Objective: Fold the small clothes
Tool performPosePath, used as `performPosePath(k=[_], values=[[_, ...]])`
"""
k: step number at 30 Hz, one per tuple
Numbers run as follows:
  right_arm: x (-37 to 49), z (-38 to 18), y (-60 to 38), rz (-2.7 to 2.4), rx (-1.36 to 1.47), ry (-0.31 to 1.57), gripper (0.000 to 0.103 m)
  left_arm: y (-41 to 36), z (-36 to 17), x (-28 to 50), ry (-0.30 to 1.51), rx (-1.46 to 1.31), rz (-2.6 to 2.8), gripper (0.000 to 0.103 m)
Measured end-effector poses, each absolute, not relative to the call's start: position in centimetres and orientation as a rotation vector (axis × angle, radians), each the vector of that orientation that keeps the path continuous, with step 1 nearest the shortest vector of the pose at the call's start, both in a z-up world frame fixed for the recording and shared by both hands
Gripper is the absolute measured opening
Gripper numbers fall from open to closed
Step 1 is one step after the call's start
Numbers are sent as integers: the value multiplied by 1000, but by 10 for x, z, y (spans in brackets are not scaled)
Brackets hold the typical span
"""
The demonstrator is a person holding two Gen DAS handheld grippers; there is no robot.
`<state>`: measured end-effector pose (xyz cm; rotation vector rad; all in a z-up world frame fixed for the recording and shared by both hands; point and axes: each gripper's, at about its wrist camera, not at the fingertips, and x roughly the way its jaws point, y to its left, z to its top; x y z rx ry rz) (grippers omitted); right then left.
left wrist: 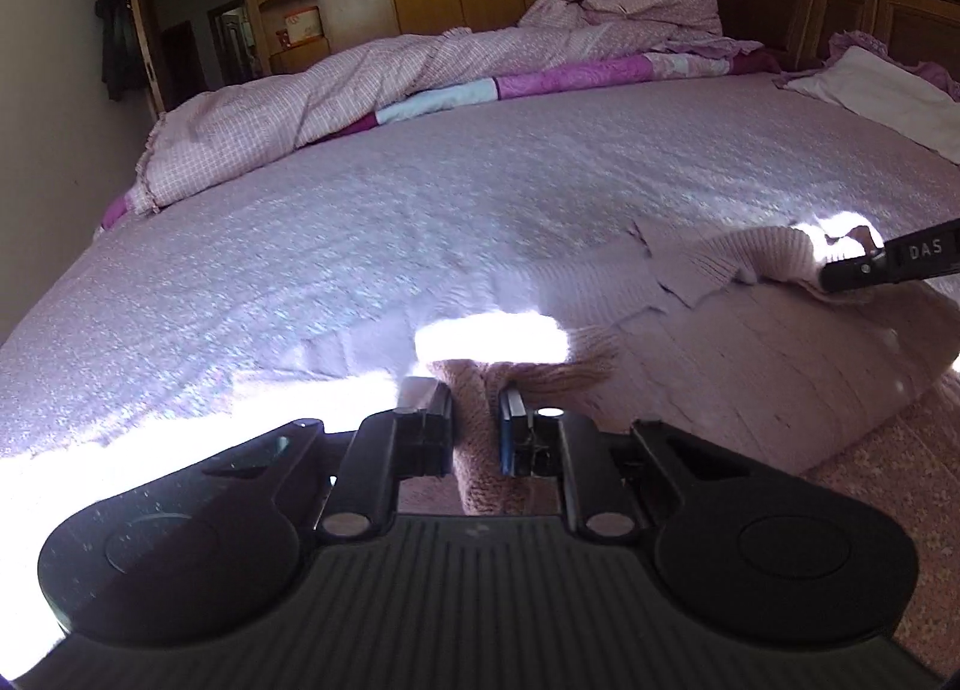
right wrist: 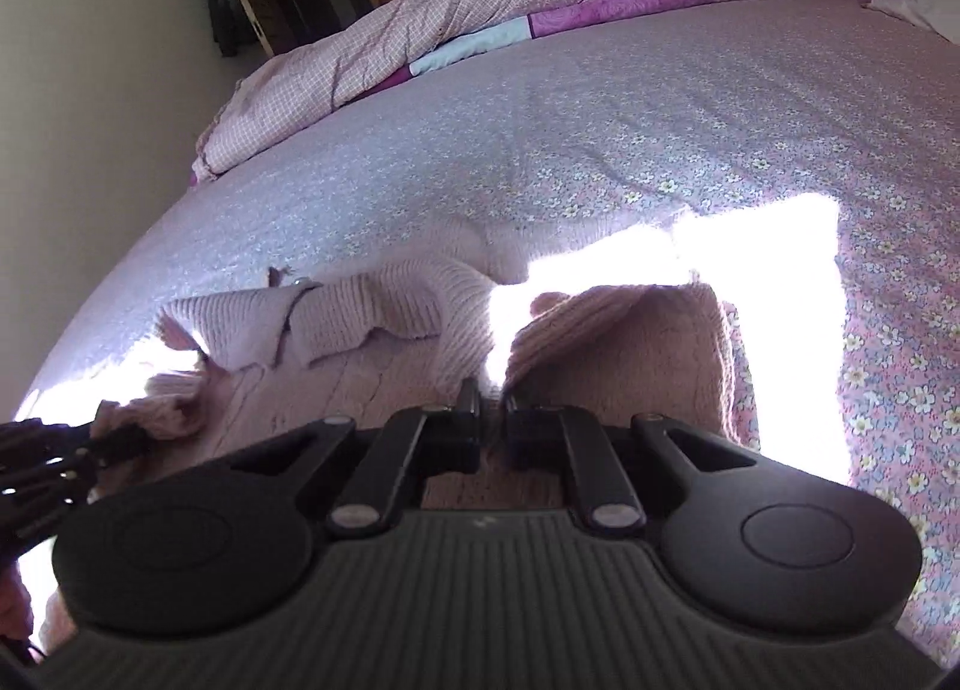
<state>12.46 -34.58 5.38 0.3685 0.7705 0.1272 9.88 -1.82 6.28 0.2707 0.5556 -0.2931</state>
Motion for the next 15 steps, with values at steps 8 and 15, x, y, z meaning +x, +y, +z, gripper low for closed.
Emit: performPosePath(k=[8, 15], values=[[164, 73, -359, 22, 346, 689, 13, 19, 67, 181, 634, 169, -187, 17], [191, 54, -360, -153, 175, 706, 53, 44, 52, 214, 667, 172, -33, 35]])
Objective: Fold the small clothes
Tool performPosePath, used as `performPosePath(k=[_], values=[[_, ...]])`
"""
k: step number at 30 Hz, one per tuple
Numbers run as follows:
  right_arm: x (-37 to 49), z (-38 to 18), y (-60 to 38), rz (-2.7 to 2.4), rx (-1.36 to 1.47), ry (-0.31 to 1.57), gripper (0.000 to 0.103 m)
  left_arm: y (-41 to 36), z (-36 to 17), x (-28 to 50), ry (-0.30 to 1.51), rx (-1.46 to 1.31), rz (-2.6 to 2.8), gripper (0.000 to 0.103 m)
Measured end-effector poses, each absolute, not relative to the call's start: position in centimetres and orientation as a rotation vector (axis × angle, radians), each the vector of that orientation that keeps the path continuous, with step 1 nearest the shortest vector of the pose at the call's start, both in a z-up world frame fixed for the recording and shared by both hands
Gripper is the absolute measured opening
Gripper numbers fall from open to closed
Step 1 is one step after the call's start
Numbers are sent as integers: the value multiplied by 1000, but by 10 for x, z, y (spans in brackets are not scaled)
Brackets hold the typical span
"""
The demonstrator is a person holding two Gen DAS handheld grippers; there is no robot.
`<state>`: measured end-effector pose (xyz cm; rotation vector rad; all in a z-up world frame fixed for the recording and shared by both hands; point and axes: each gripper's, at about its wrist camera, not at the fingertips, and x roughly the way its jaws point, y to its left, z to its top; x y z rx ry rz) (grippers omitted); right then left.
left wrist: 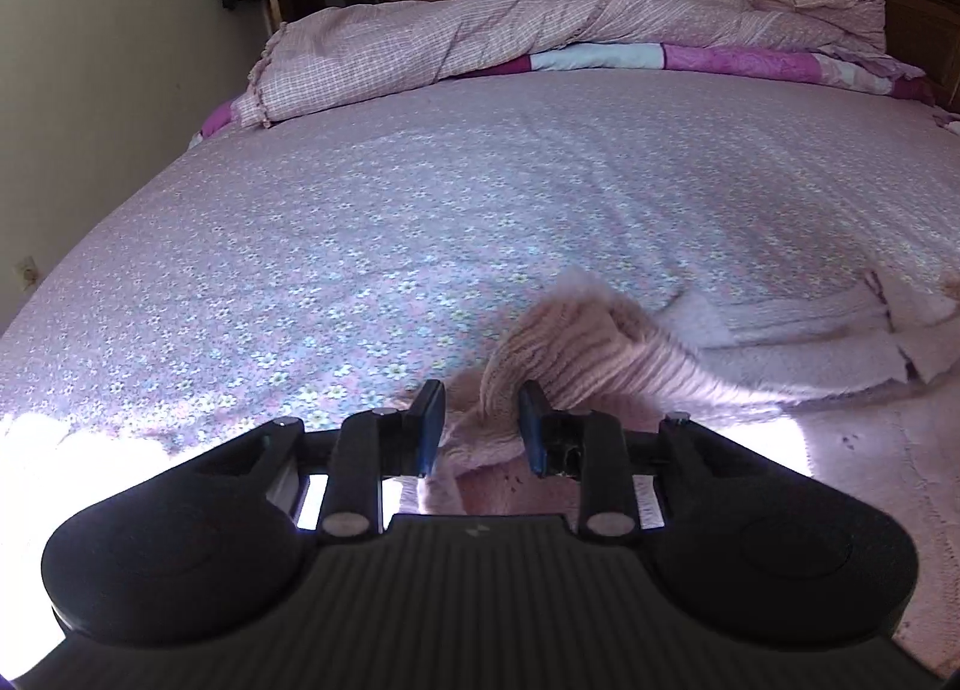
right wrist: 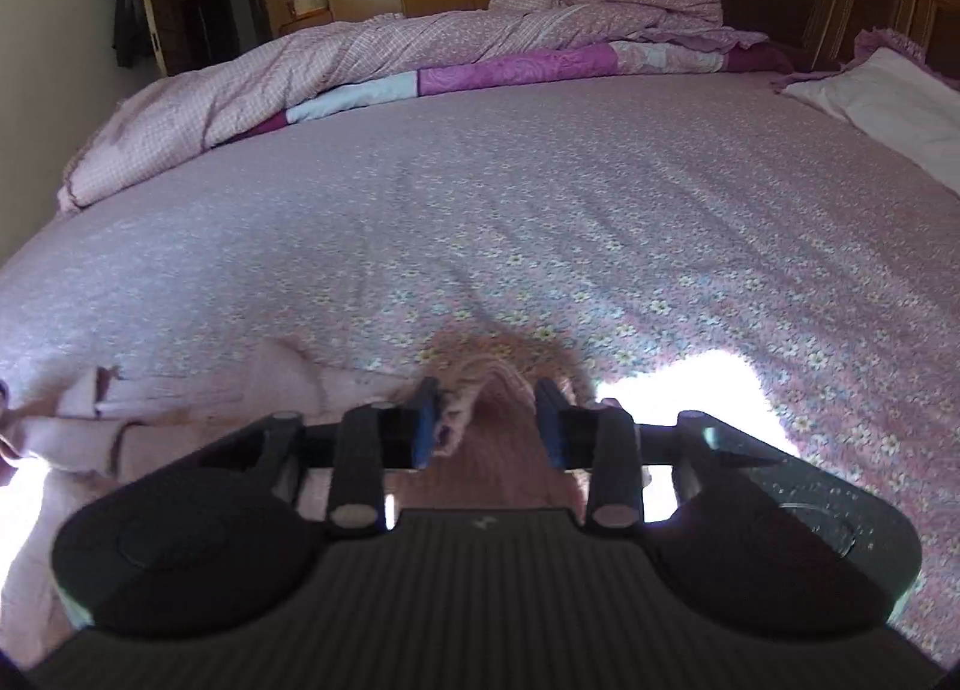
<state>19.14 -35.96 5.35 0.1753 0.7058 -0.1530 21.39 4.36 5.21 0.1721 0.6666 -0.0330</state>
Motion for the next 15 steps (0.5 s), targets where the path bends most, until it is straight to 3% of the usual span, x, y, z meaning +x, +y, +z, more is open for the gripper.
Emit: performPosePath(k=[1, 15], values=[[190, 52, -360, -164, 152, 693, 60, 47, 52, 215, 668, 173, -21, 35], [157, 66, -352, -53, 23, 624, 60, 49, 77, 177, 628, 139, -89, 37]])
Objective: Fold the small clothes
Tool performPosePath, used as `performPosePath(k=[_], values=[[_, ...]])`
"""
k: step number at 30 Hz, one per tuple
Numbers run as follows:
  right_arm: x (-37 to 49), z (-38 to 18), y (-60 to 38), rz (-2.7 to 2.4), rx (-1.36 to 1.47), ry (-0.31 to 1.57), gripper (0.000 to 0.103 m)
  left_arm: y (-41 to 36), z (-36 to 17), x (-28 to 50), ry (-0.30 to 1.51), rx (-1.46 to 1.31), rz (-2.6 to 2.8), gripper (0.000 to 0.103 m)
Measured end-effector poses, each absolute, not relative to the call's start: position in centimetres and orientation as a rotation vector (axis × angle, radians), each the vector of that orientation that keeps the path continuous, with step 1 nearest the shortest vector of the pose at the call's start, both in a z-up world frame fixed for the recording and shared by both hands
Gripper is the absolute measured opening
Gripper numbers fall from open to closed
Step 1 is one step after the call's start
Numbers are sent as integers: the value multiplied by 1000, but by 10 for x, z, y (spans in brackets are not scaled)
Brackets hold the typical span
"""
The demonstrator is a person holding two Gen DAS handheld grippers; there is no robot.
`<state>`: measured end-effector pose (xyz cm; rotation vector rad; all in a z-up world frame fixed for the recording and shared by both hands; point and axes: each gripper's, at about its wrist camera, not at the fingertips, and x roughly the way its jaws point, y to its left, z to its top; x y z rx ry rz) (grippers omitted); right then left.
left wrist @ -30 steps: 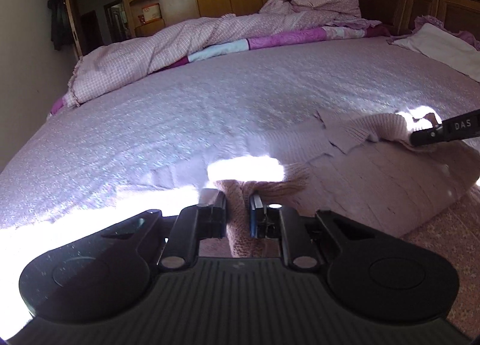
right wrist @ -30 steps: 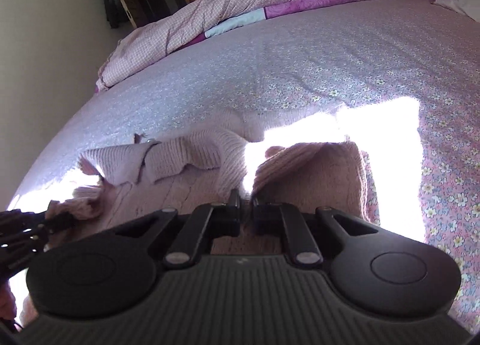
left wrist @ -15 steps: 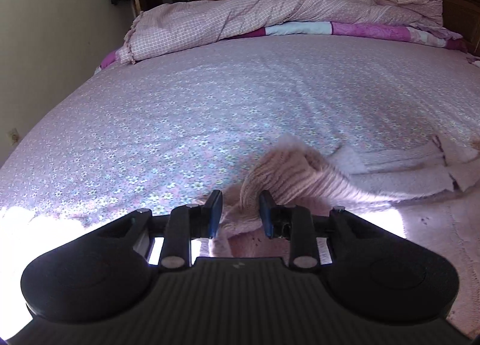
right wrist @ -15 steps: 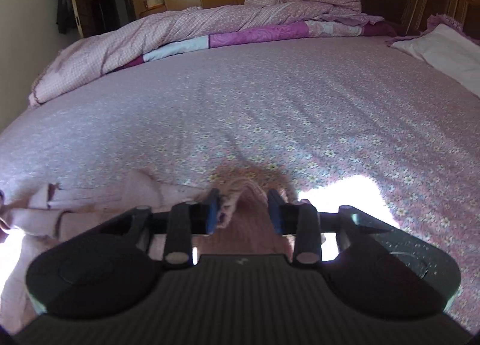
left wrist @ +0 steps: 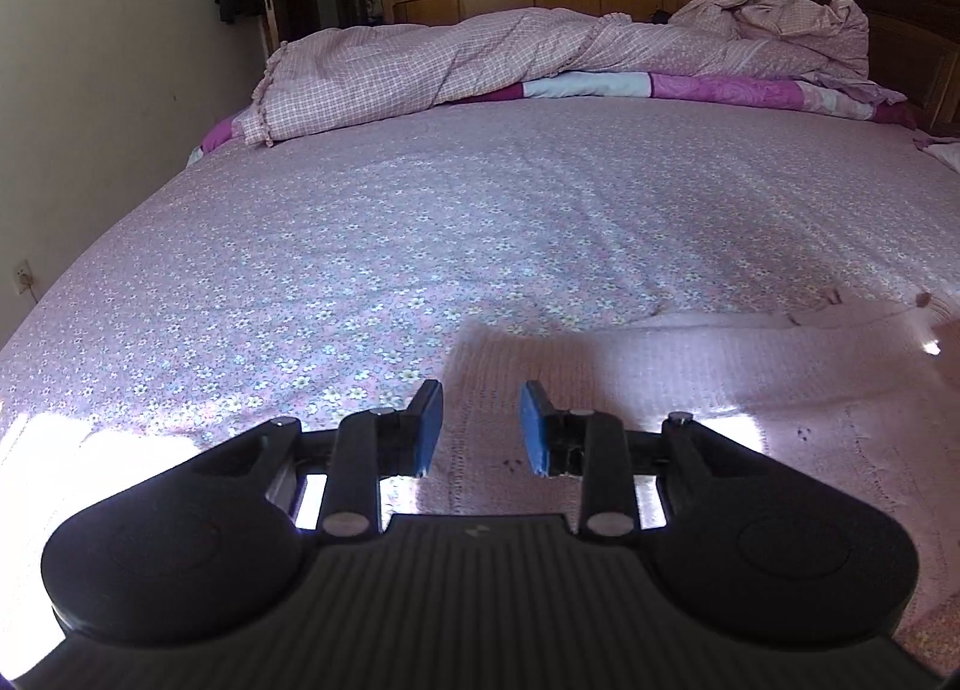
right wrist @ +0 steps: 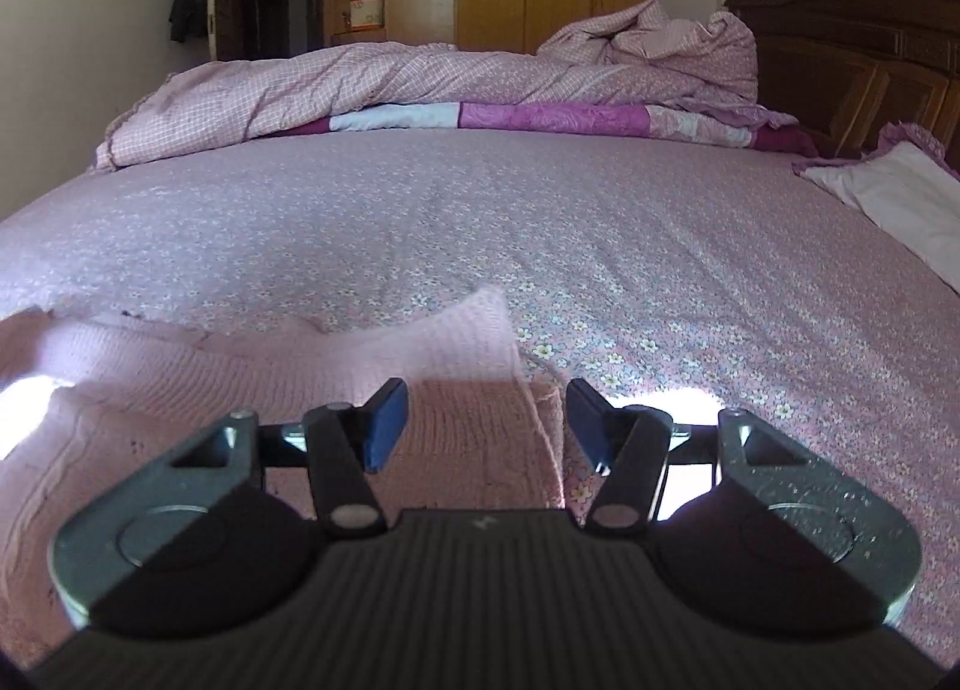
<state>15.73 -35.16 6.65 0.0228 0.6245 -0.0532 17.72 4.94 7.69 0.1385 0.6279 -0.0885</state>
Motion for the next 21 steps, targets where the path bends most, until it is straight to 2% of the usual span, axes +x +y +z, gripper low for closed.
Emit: performPosePath(k=[6, 8, 10, 13, 21], values=[[165, 64, -345, 18, -8, 646, 60, 37, 56, 181, 711, 167, -122, 42], [173, 55, -344, 18, -13, 688, 60, 38, 43, 188, 764, 161, -125, 43], [183, 38, -347, 19, 3, 769, 60, 41, 34, 191, 755, 143, -109, 49], [177, 17, -347, 48, -33, 689, 69, 44, 34, 192, 766, 95, -90, 49], [174, 18, -347, 45, -23, 681, 69, 53, 54, 162, 791, 46, -52, 49]])
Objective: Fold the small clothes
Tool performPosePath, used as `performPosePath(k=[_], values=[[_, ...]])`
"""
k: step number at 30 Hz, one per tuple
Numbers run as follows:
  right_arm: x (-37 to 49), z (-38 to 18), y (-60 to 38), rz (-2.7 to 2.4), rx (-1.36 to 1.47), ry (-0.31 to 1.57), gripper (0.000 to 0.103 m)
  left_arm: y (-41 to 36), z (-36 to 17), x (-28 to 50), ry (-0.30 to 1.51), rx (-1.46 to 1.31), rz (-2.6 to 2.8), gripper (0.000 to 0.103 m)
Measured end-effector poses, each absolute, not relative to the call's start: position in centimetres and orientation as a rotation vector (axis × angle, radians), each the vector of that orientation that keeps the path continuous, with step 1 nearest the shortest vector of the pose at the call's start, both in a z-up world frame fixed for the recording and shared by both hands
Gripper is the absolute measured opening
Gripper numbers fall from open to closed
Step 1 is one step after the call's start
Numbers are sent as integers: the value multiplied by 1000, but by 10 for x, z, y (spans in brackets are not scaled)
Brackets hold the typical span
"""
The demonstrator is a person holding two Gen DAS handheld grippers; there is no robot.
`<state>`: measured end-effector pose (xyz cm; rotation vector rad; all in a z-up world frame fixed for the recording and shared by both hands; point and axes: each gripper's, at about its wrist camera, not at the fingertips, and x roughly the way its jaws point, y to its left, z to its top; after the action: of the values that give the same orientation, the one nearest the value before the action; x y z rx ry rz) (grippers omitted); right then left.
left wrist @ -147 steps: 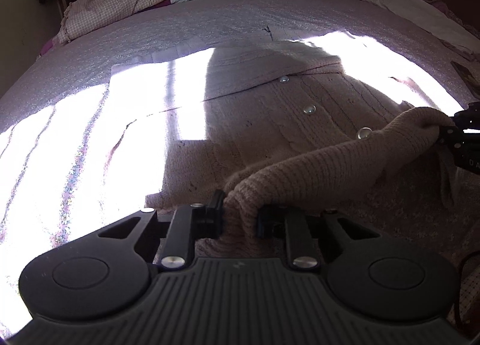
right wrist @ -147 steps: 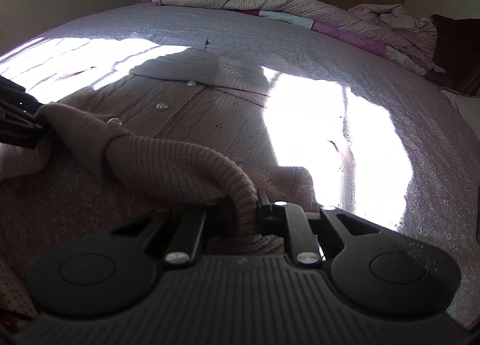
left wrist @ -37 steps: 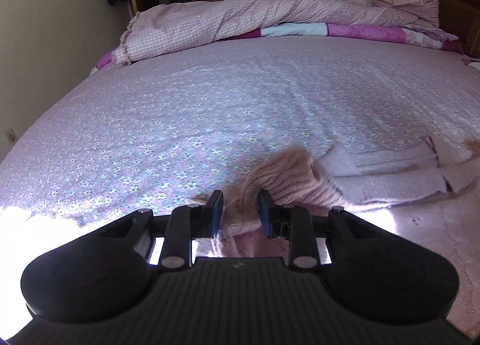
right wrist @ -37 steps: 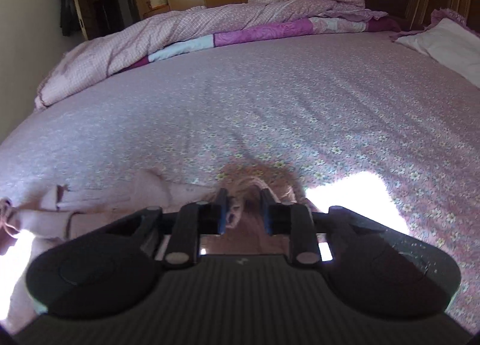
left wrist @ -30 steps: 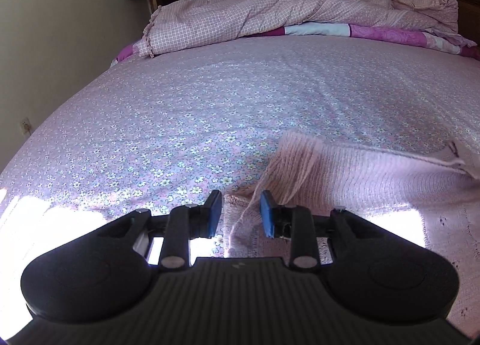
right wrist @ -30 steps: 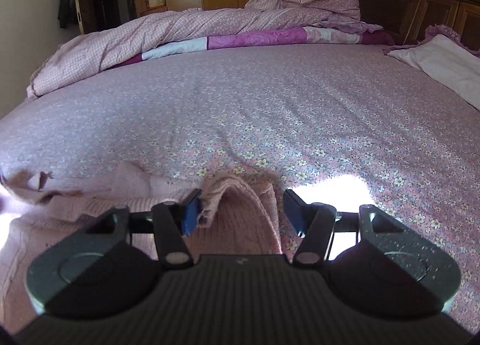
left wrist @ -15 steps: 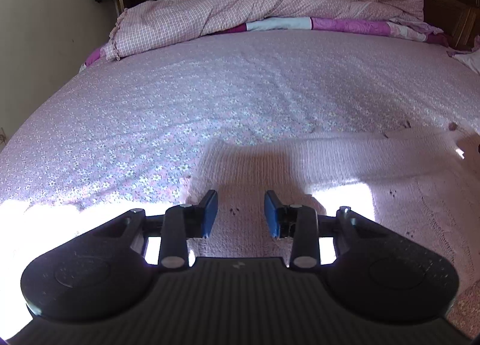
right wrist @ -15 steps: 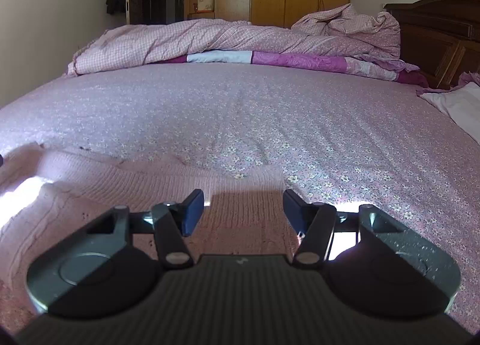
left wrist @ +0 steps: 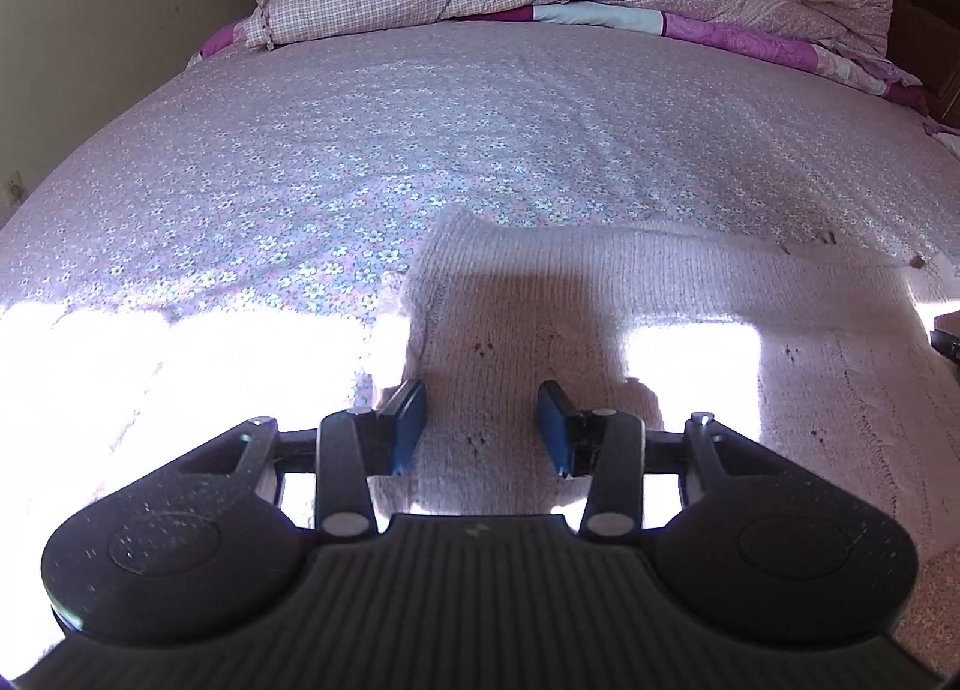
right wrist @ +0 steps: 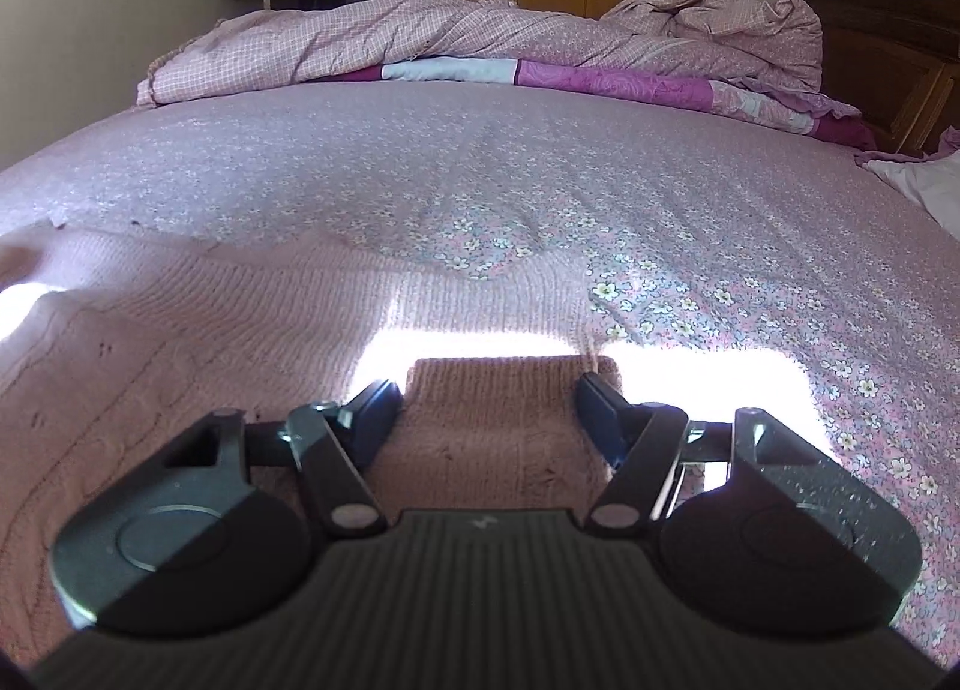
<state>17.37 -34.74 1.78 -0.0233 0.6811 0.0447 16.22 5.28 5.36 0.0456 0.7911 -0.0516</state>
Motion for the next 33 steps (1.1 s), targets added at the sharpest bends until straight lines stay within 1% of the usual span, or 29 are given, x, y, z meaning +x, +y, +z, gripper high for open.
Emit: performPosePath(k=[6, 9, 11, 13, 21, 29, 33], values=[[169, 30, -342, -20, -37, 723, 70, 57, 66, 124, 828, -15, -8, 49], [152, 44, -338, -88, -81, 739, 70, 52, 68, 98, 825, -26, -6, 49], [133, 53, -341, -109, -63, 742, 70, 47, 68, 86, 832, -9, -17, 51], [117, 59, -350, -130, -17, 769, 70, 40, 68, 78, 843, 25, -22, 53], [67, 59, -384, -198, 196, 801, 70, 31, 71, 58, 868, 29, -49, 54], [58, 45, -400, -127, 469, 793, 71, 30, 62, 55, 940, -8, -61, 54], [62, 35, -394, -87, 485, 812, 72, 30, 57, 50, 961, -19, -48, 54]])
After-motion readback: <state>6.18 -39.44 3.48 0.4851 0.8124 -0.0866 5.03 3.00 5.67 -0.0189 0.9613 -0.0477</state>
